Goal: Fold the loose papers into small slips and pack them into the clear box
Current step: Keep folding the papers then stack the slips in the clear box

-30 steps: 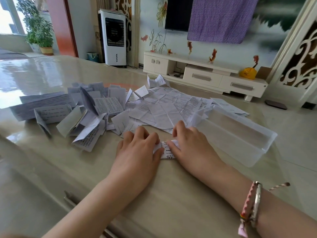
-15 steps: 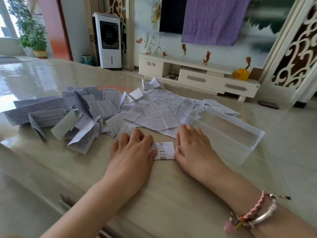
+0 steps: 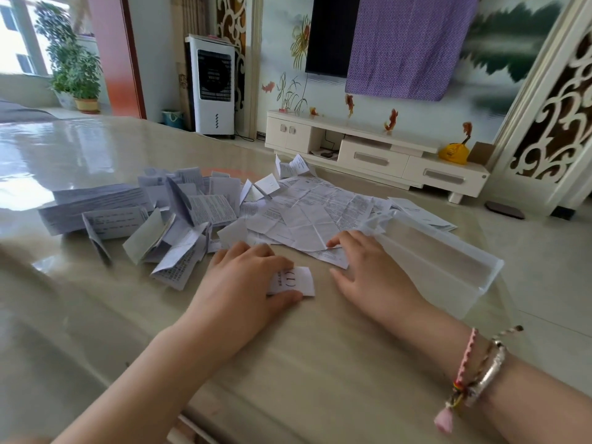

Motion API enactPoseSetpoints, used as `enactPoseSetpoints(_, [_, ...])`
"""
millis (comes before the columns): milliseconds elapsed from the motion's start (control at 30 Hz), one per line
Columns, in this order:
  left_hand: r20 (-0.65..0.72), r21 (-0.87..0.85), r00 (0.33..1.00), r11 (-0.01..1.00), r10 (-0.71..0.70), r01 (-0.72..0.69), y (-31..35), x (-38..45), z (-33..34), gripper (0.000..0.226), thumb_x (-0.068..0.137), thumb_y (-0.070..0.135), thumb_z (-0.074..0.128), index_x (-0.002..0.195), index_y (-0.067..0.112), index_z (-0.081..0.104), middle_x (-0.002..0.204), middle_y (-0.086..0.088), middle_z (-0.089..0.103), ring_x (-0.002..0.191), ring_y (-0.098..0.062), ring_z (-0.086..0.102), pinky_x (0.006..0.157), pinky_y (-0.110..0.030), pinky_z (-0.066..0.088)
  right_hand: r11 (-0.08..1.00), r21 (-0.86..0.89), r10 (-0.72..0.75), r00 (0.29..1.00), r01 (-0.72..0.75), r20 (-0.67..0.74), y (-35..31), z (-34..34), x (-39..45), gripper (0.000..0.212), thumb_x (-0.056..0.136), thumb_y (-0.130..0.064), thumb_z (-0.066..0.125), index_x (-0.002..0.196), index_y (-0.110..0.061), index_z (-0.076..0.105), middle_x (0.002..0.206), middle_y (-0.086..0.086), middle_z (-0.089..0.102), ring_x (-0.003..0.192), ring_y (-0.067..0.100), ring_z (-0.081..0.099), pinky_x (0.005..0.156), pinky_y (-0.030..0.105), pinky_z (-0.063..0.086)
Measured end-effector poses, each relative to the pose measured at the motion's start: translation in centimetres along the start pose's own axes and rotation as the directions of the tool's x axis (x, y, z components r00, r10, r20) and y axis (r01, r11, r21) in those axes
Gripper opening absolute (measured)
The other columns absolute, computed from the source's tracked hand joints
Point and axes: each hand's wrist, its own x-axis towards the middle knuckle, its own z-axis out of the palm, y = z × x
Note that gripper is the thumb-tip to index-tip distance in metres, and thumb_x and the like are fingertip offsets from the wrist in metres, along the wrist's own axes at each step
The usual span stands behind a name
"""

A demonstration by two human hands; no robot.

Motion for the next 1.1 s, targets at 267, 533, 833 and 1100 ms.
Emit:
enactPoseSetpoints(267, [-0.005, -0.048, 0.983, 0.982, -0.184, 0.183, -2.8, 0.0, -0.5, 0.045, 0.090, 0.056, 0.051, 0.131, 0.039, 0.051, 0.131, 0.019, 0.042, 0.123, -0.014, 0.032, 0.097, -0.035, 0.042, 0.999, -0.032, 0.024, 0.973, -0.017, 0.230, -0.7, -0.2, 4.2, 0.059, 0.096, -0.034, 0.054, 0.148, -0.022, 0.028, 0.151, 0.002, 0.035, 0.137, 0.020, 0.034, 0.107, 0.030, 0.030])
enactPoseSetpoints(533, [0.007, -0.092, 0.964, 0.960, -0.267, 0.266, -3.1, 0.8, 0.1, 0.035, 0.098, 0.041, 0.047, 0.132, 0.037, 0.050, 0.141, 0.013, 0.035, 0.131, -0.017, 0.022, 0.088, -0.037, 0.045, 0.971, -0.203, -0.104, 0.987, 0.128, 0.123, -1.1, 0.6, 2.7, 0.043, 0.097, -0.037, 0.048, 0.137, -0.024, 0.040, 0.109, 0.006, 0.064, 0.100, 0.026, 0.061, 0.081, 0.031, 0.044])
enactPoseSetpoints(833, [-0.143, -0.041, 0.990, 0.999, 0.004, -0.010, -0.4, 0.2, 0.8, 0.051, 0.087, 0.037, 0.061, 0.136, 0.040, 0.047, 0.150, 0.020, 0.028, 0.136, -0.014, 0.010, 0.110, -0.027, 0.008, 0.952, -0.160, -0.266, 0.964, 0.262, -0.002, 0.6, 0.7, -0.7, 0.039, 0.091, -0.040, 0.030, 0.086, -0.025, 0.066, 0.073, -0.004, 0.066, 0.074, 0.020, 0.060, 0.072, 0.034, 0.046])
enactPoseSetpoints(1100, [-0.193, -0.275, 0.979, 0.954, 0.064, -0.116, 0.3, 1.0, 2.1, 0.014, 0.081, 0.035, 0.062, 0.083, 0.026, 0.073, 0.087, 0.012, 0.070, 0.087, -0.015, 0.061, 0.081, -0.032, 0.046, 0.959, 0.237, -0.135, 0.987, 0.153, -0.092, 1.0, -0.4, -1.7, 0.004, 0.086, -0.031, 0.067, 0.086, -0.028, 0.069, 0.083, -0.013, 0.070, 0.082, 0.001, 0.064, 0.074, 0.028, 0.052])
